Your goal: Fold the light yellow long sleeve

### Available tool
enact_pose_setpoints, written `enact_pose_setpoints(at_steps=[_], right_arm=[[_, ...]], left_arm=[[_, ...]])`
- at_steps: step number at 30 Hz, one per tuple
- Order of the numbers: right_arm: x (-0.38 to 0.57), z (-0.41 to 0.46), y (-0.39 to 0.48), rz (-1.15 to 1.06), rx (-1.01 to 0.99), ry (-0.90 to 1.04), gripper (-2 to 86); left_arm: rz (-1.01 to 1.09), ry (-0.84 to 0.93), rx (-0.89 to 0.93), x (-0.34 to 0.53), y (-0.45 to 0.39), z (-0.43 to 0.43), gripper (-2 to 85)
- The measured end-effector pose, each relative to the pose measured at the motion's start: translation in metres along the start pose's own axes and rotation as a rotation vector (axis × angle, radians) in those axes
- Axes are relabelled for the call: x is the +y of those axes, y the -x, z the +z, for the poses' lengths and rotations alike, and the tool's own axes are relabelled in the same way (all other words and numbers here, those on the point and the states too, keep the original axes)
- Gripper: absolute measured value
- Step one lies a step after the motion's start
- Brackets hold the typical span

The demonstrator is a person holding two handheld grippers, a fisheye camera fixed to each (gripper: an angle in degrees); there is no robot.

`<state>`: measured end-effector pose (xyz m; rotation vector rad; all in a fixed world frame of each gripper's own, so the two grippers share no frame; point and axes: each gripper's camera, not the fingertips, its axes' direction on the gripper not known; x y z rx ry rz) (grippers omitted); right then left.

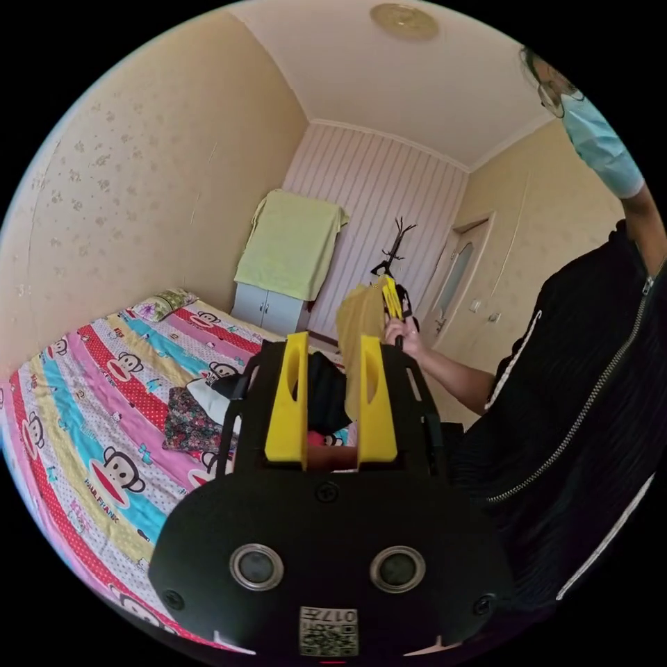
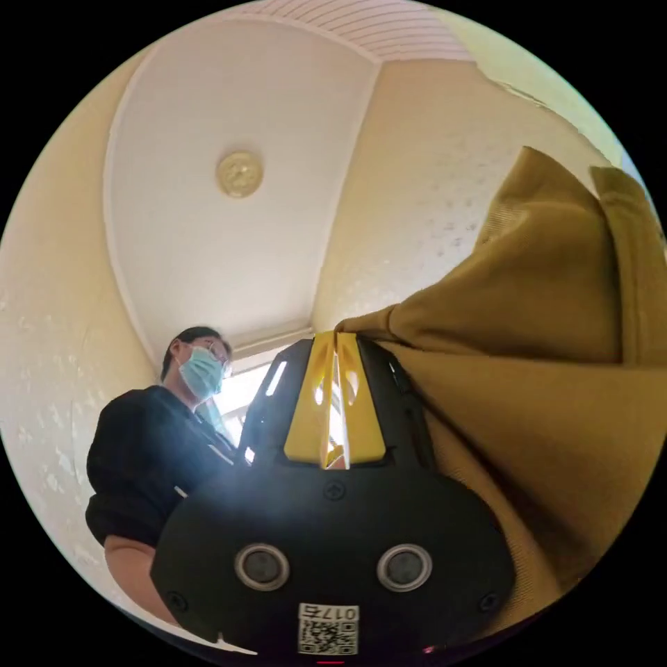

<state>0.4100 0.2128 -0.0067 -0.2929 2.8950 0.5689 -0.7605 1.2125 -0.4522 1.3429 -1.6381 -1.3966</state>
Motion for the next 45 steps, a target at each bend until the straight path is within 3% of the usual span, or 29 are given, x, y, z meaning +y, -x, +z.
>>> enact_pose_setpoints(at_steps=[5, 9, 13, 17, 22, 25, 27, 31, 36, 39, 42, 45], right_arm=[[-0.025, 0.103, 0.044, -0.064, -0.286, 0.152, 0.8], [-0.002, 0.182, 0.07, -0.048, -0.49, 0.272, 0.9], [0.039, 0.238, 0.111, -0.205, -0.439, 0.488, 1.1], [0.062, 0.242, 0.116, -0.231, -0.439, 0.578, 1.7], [0.091, 0.22, 0.094, -0.156, -0.386, 0.631, 3.6], [0.101, 0.191, 0.075, -0.097, -0.327, 0.475, 5.5], [0.108, 0.178, 0.064, -0.061, -0.234, 0.392, 7.4], [0.13, 0.196, 0.052, -0.052, -0.107, 0.398, 15.9], [0.167, 0.252, 0.054, -0.104, -0.217, 0.425, 20.5], [0.198, 0.29, 0.059, -0.138, -0.224, 0.477, 22.3], [0.228, 0.317, 0.073, -0.206, -0.283, 0.496, 22.8], [0.249, 0.33, 0.081, -0.242, -0.168, 0.453, 22.2]], left_arm=[[0.001, -0.011, 0.128, -0.007, -0.01, 0.007, 16.9], [0.01, 0.036, 0.08, -0.007, -0.019, 0.015, 17.8], [-0.036, 0.065, -0.114, -0.003, -0.007, -0.015, 12.7], [-0.117, -0.064, -0.209, 0.006, 0.031, -0.103, 8.2], [-0.188, -0.396, 0.043, 0.024, 0.076, -0.215, 8.1], [-0.086, -0.491, 0.152, 0.019, 0.078, -0.27, 8.1], [0.041, -0.552, 0.328, 0.011, 0.081, -0.308, 8.2], [0.169, -0.702, 0.635, 0.001, 0.097, -0.351, 8.5], [-0.025, -1.13, 0.981, 0.026, 0.156, -0.365, 8.8], [-0.15, -1.292, 1.088, 0.044, 0.178, -0.36, 8.7], [-0.221, -1.306, 1.073, 0.053, 0.189, -0.367, 8.7], [-0.26, -1.301, 1.052, 0.058, 0.192, -0.374, 8.6]])
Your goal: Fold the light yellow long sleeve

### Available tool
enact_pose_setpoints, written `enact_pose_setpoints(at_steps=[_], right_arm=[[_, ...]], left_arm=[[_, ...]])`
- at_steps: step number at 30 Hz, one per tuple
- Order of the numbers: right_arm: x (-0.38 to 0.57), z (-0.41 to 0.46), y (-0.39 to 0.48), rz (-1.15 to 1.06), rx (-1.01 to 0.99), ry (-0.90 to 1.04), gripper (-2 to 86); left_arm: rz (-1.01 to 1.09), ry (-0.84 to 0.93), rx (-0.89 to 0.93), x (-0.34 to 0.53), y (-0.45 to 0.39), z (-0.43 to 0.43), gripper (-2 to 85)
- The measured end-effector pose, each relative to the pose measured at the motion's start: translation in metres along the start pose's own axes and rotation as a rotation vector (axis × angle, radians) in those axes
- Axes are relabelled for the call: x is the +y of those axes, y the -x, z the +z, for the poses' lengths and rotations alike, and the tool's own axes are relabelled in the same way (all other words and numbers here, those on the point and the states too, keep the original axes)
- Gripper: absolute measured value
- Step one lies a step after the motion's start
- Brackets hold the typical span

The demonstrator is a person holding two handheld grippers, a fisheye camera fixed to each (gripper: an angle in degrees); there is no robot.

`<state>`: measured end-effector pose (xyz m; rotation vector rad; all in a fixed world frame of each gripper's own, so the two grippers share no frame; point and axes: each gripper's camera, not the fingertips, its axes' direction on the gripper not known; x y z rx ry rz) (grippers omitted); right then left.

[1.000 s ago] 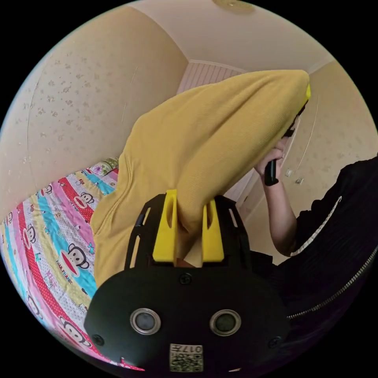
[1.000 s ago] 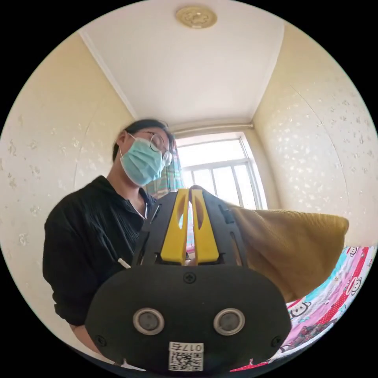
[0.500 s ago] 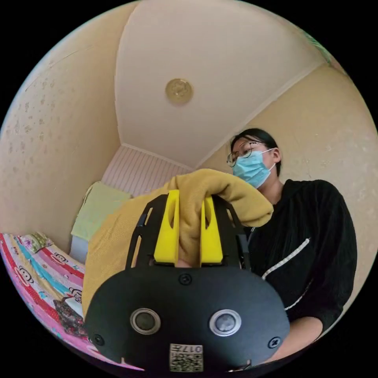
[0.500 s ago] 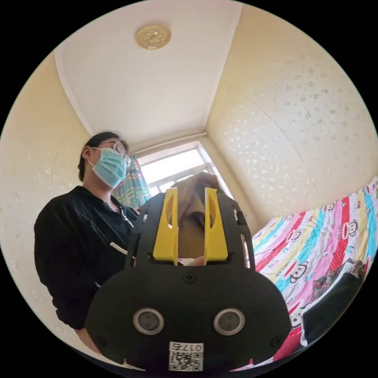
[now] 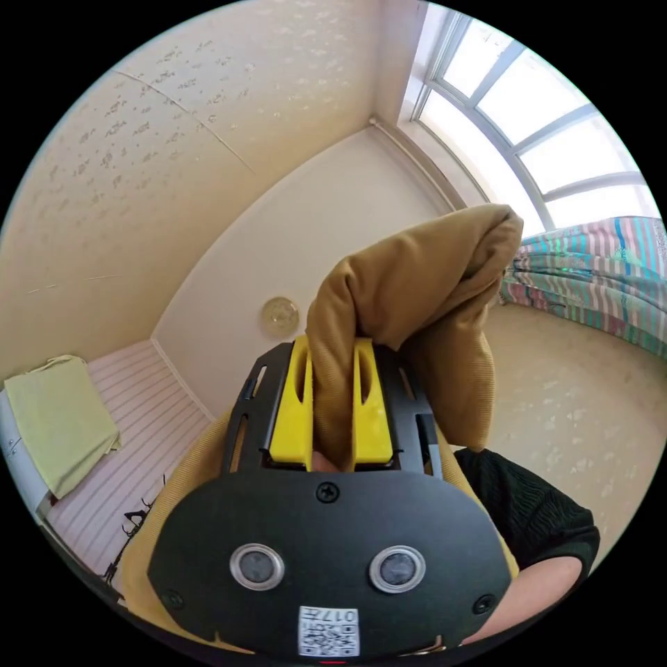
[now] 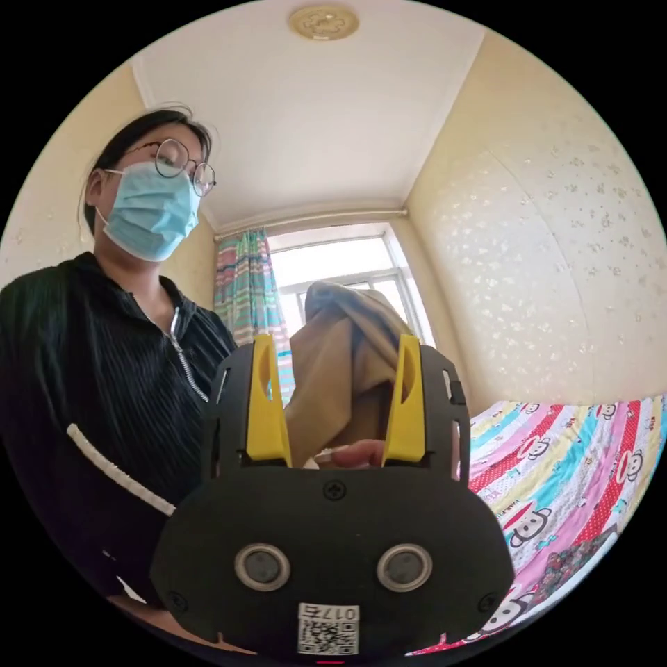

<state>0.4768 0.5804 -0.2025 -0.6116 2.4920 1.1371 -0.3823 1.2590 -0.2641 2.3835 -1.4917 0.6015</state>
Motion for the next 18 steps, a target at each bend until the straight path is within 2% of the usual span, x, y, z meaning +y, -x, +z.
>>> enact_pose_setpoints(at_steps=[4, 6, 9, 11, 13, 18], right_arm=[[0.008, 0.024, 0.013, -0.104, 0.192, 0.075, 19.8], [0.008, 0.034, 0.024, -0.179, 0.216, 0.089, 18.8], [0.006, 0.053, 0.035, -0.292, 0.29, 0.108, 16.8], [0.007, 0.066, 0.035, -0.329, 0.418, 0.125, 14.3], [0.01, 0.077, 0.035, -0.407, 0.419, 0.154, 8.2], [-0.005, 0.07, 0.02, -0.313, 0.422, 0.115, 4.9]], left_arm=[[-0.032, -0.001, -0.095, -0.002, -0.003, -0.005, 8.6], [-0.09, 0.023, -0.202, -0.003, 0.001, -0.007, 8.6], [-0.171, 0.062, -0.256, 0.003, 0.014, -0.003, 8.6], [-0.215, 0.092, -0.265, 0.01, 0.025, 0.002, 8.5], [-0.27, 0.118, -0.299, 0.017, 0.036, 0.005, 8.5], [-0.309, 0.129, -0.454, 0.014, 0.037, -0.003, 9.1]])
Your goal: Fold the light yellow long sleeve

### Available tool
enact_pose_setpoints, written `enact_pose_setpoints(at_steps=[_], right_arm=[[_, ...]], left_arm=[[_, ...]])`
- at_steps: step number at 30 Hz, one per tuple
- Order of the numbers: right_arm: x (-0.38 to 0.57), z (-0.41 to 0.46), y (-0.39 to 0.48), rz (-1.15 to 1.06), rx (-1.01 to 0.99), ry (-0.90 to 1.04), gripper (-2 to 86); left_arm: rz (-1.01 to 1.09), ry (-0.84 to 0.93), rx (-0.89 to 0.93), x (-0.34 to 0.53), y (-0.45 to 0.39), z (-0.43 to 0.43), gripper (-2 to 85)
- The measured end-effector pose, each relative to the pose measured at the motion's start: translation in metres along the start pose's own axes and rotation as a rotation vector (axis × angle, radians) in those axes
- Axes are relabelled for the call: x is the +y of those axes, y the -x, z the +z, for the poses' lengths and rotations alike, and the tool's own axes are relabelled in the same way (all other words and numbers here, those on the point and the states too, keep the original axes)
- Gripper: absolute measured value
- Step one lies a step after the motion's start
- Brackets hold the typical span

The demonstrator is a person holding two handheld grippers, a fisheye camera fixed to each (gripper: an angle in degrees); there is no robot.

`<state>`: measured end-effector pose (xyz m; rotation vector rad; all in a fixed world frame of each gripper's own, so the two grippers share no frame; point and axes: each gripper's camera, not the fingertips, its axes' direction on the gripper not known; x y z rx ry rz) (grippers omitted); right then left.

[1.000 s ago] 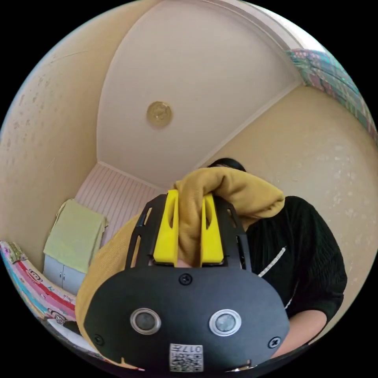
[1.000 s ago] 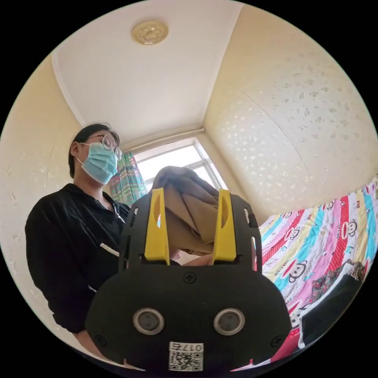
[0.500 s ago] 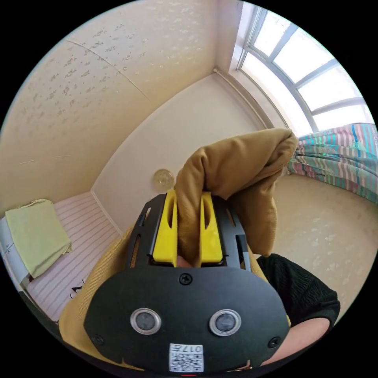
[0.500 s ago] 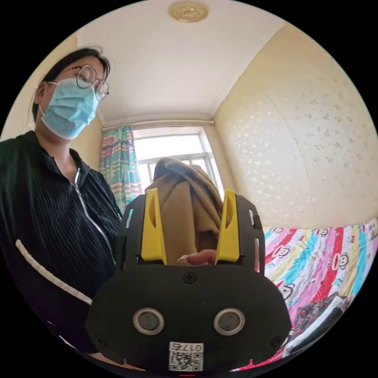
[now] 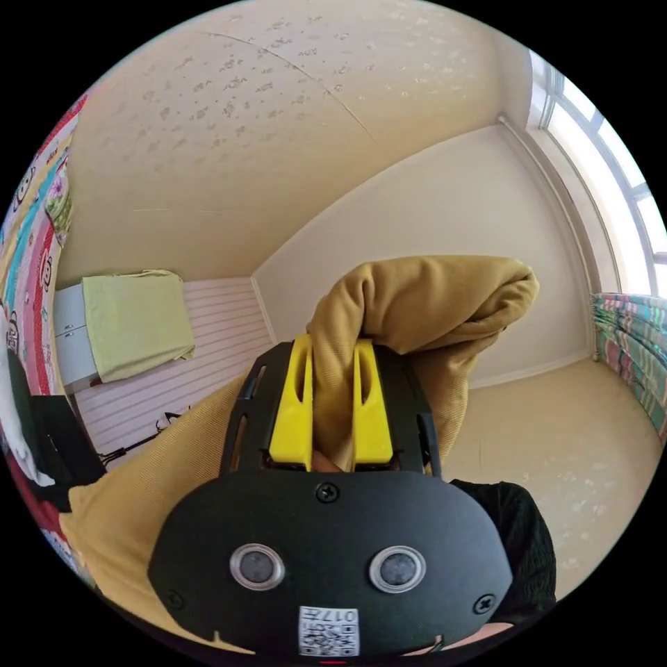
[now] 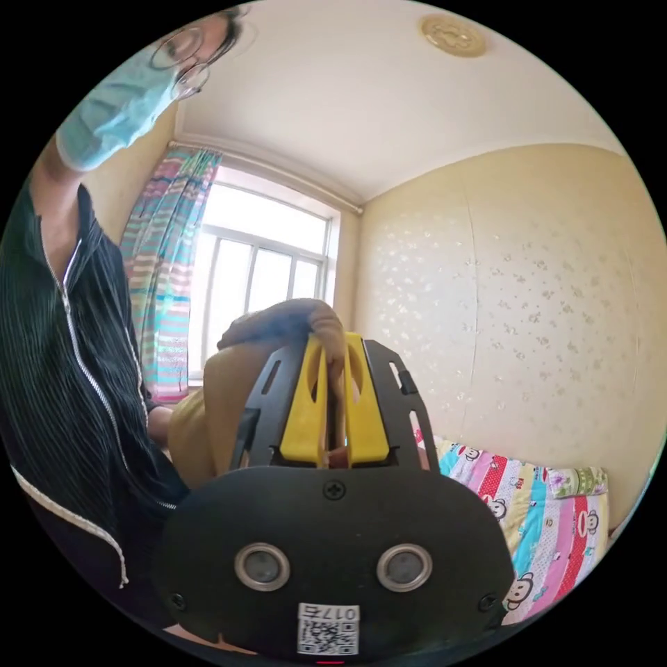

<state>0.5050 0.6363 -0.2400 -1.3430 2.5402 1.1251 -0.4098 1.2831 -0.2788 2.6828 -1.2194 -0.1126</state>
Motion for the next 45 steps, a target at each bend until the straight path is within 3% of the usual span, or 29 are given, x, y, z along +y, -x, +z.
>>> enact_pose_setpoints(at_steps=[6, 8, 13, 16, 18, 21, 25, 29, 31, 33, 36, 39, 42, 45], right_arm=[[-0.008, -0.001, -0.007, 0.006, 0.057, -0.088, 4.3], [-0.012, -0.003, -0.008, 0.019, 0.084, -0.13, 4.2], [-0.026, 0.007, -0.007, 0.014, 0.177, -0.091, 4.0], [-0.023, 0.024, -0.003, 0.0, 0.173, -0.015, 3.9], [-0.017, 0.028, -0.002, 0.037, 0.192, -0.057, 3.8], [-0.021, 0.035, 0.001, 0.065, 0.307, -0.098, 3.8], [-0.047, 0.07, 0.03, -0.128, 0.452, 0.054, 3.8], [-0.056, 0.086, 0.047, -0.191, 0.454, 0.083, 3.9], [-0.056, 0.091, 0.048, -0.195, 0.397, 0.102, 4.1], [-0.052, 0.09, 0.043, -0.177, 0.407, 0.112, 4.1], [-0.041, 0.083, 0.024, -0.121, 0.375, 0.143, 4.2], [-0.023, 0.078, -0.002, -0.055, 0.23, 0.173, 4.3], [-0.004, 0.082, -0.025, -0.001, 0.092, 0.227, 4.5], [0.011, 0.086, -0.04, 0.04, 0.08, 0.257, 5.1]], left_arm=[[-0.102, 0.14, -0.413, 0.002, -0.008, -0.016, 10.0], [-0.137, 0.101, -0.443, 0.009, -0.008, -0.033, 9.5], [-0.062, -0.193, -0.309, 0.044, -0.026, -0.087, 6.6], [0.159, 0.045, -0.546, 0.057, -0.06, -0.042, 8.0], [0.378, 0.366, -0.718, 0.08, -0.076, 0.04, 11.9], [0.659, 0.587, -0.842, 0.124, -0.082, 0.122, 14.9], [0.861, 0.629, -0.831, 0.169, -0.079, 0.176, 16.5], [0.96, 0.453, -1.084, 0.194, -0.062, 0.2, 18.1], [0.962, 0.353, -1.094, 0.197, -0.064, 0.201, 15.6], [0.872, 0.281, -1.036, 0.187, -0.071, 0.194, 8.7], [0.761, 0.162, -0.922, 0.164, -0.086, 0.172, 5.1], [0.739, 0.119, -0.817, 0.149, -0.102, 0.163, 4.5], [0.746, 0.123, -0.826, 0.144, -0.113, 0.174, 4.3], [0.749, 0.14, -0.776, 0.143, -0.118, 0.182, 3.7]])
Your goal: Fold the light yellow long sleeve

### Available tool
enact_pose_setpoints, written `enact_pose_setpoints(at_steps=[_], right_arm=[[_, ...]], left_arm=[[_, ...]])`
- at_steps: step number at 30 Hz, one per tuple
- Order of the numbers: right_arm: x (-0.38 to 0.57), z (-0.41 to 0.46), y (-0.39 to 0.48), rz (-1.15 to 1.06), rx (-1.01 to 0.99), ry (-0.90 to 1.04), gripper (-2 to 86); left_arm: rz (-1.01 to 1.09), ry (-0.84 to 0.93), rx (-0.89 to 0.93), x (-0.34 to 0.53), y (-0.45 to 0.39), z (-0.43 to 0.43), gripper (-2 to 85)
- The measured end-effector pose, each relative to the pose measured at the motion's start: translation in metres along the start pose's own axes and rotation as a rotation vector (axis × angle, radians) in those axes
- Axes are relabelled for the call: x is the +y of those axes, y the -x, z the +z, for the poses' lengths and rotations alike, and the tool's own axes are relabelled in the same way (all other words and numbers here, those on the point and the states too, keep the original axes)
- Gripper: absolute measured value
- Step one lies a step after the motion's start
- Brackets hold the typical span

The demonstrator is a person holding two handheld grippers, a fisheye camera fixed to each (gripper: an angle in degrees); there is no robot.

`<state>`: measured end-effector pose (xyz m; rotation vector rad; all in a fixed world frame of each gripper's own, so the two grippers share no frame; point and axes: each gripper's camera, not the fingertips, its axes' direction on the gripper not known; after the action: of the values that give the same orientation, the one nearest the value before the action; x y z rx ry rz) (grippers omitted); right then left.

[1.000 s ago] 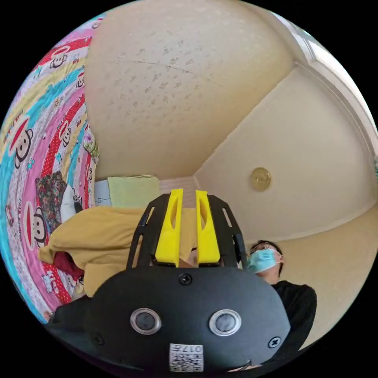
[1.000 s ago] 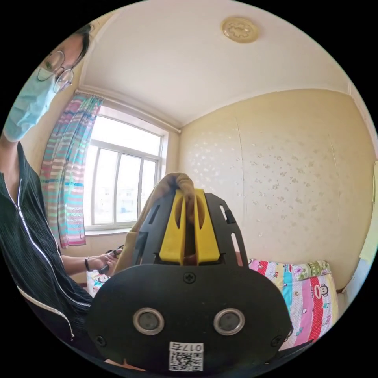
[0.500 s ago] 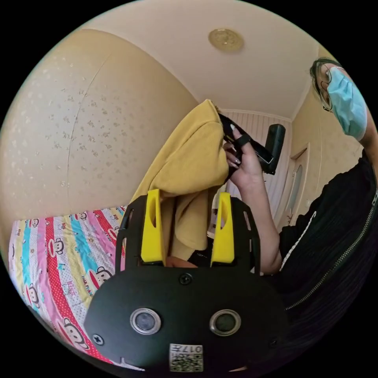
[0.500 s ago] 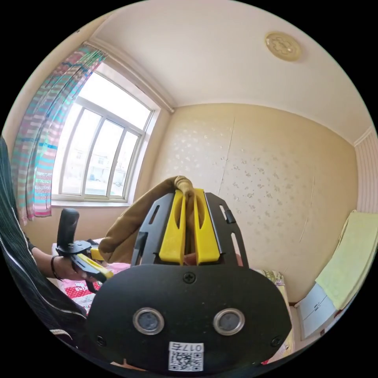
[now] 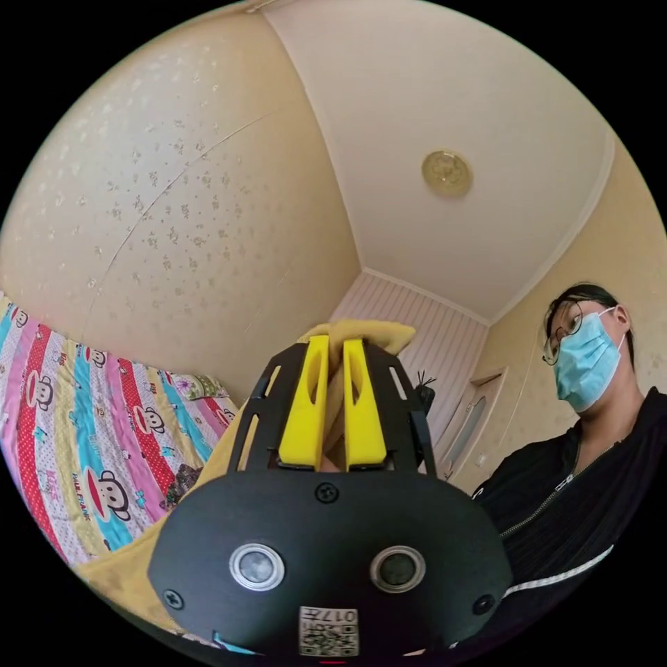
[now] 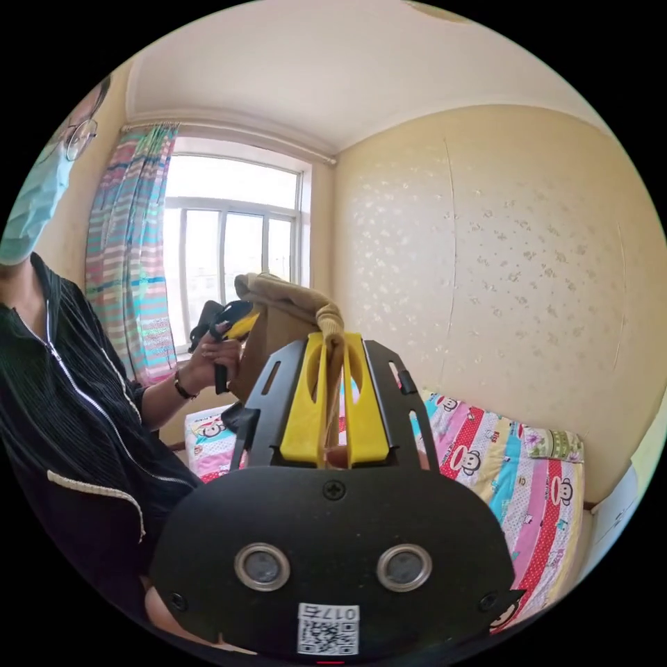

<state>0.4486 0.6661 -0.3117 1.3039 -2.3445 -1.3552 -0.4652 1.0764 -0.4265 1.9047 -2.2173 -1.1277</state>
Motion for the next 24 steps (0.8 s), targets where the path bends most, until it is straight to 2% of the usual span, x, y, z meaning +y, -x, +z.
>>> enact_pose_setpoints(at_steps=[3, 5, 8, 12, 15, 20, 22, 24], right_arm=[[0.006, 0.012, -0.009, -0.026, -0.107, 0.067, 5.3], [0.01, 0.022, -0.012, -0.009, -0.102, 0.082, 4.6], [0.017, 0.029, -0.011, 0.002, -0.068, -0.001, 4.3], [0.025, 0.031, -0.02, -0.067, -0.236, -0.073, 6.0], [0.041, 0.034, -0.031, -0.074, -0.317, -0.137, 7.4], [0.06, 0.056, -0.019, -0.136, -0.282, -0.187, 8.3], [0.058, 0.061, -0.009, -0.127, -0.16, -0.216, 6.0], [0.055, 0.06, -0.012, -0.053, -0.097, -0.238, 4.7]], left_arm=[[0.037, -0.009, 0.021, -0.004, -0.009, 0.005, 3.4], [0.051, 0.011, 0.005, -0.006, -0.016, 0.011, 3.3], [0.071, 0.004, -0.021, -0.005, -0.025, 0.011, 3.4], [0.04, -0.049, 0.074, -0.003, -0.026, -0.001, 3.7], [0.092, -0.031, 0.055, -0.005, -0.041, 0.004, 3.7], [0.153, 0.015, 0.056, -0.006, -0.063, 0.028, 3.9], [0.148, 0.026, 0.045, -0.004, -0.065, 0.034, 4.2], [0.091, 0.049, -0.055, 0.002, -0.055, 0.033, 5.1]])
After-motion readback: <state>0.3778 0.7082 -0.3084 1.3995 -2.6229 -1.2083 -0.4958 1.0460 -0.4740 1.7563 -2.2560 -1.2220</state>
